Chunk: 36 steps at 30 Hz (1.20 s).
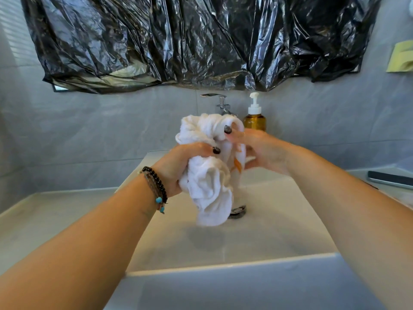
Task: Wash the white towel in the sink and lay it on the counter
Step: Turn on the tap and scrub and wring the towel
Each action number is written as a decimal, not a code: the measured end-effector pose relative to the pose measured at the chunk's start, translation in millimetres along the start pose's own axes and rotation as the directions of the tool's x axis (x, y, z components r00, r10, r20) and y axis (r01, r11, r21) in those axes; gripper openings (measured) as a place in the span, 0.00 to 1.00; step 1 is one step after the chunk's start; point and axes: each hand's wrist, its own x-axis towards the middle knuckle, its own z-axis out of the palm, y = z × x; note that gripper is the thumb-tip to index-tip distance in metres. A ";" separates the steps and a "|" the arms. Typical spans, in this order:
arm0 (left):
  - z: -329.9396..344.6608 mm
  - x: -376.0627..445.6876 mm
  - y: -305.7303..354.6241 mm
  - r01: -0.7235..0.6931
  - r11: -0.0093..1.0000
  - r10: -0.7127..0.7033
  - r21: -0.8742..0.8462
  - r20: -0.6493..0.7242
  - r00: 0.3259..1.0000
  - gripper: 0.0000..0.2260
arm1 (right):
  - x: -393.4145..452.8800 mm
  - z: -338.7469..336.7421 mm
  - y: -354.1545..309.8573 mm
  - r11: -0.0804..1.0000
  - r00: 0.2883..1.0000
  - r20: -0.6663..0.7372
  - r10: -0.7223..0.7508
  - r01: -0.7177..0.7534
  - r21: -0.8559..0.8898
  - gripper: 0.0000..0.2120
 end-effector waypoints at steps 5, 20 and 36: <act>11.3 -3.1 -5.6 0.070 0.997 -0.076 0.038 0.185 0.980 0.10 | 3.0 10.6 -0.8 0.957 0.959 -0.075 -0.275 0.280 0.079 0.39; 38.0 15.3 -42.1 0.075 0.913 0.013 0.400 -0.213 0.977 0.17 | 6.7 46.5 -5.1 0.989 0.891 -0.454 0.018 0.050 0.138 0.13; 44.9 16.3 -37.7 0.049 0.718 0.193 0.694 -0.266 0.944 0.09 | 13.8 48.0 -3.5 0.980 0.835 -0.546 0.060 0.056 0.193 0.12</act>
